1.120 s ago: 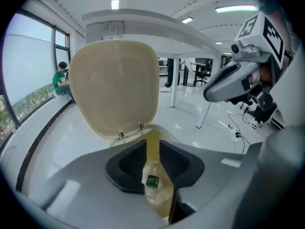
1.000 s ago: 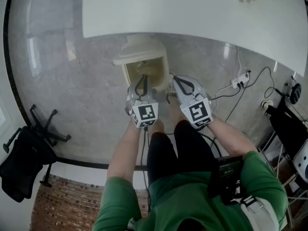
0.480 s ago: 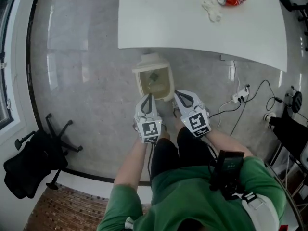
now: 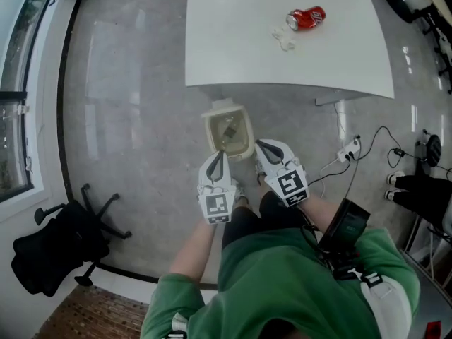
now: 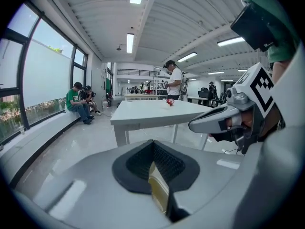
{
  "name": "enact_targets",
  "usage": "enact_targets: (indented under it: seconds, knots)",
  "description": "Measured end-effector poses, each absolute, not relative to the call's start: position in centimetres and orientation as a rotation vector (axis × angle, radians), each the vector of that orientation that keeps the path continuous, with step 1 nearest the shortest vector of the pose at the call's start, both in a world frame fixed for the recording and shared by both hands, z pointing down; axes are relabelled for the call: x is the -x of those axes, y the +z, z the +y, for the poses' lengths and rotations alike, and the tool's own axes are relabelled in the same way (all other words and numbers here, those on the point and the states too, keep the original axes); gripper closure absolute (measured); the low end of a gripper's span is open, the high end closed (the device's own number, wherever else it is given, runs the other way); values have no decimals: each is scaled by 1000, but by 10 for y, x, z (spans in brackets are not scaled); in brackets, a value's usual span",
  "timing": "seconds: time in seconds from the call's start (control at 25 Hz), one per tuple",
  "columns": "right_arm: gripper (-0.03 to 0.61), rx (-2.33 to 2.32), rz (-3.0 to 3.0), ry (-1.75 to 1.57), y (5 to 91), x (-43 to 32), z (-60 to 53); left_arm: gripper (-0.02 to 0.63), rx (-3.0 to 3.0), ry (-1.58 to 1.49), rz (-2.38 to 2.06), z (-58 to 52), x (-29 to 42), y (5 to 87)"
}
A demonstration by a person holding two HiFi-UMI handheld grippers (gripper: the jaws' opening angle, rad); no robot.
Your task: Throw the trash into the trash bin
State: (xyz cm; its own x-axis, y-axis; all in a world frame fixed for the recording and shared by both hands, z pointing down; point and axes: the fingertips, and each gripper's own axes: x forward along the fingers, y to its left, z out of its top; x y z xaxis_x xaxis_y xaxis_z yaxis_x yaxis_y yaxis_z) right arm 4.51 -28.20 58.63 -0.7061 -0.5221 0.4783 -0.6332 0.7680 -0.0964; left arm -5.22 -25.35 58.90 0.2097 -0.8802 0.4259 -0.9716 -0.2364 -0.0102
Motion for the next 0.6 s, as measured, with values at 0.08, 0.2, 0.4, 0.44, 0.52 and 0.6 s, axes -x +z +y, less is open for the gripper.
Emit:
enact_targets:
  seconds: [0.08,0.2,0.4,0.44,0.52,0.6]
  knots:
    - [575,-890,-2553,335,562,-41,-275,607,-2252,485,-1759,-246,53,568]
    - [575,-903,-2580,313,530,-39,-264,607,-2292,463,-1755,-236,49,540]
    - [575,-931,-2619,266,488,-38,-254,607,-2330,391,-1771,-228,48,495]
    - [575,-939,-2628,256,480,-37,-252,607,-2340,379,-1779,-227,49,486]
    - [575,-955,-2646,234,465,-37,-249,607,-2360,362,-1797,-224,52,470]
    - [575,-966,-2659,213,453,-38,-248,607,-2370,336,-1818,-222,55,455]
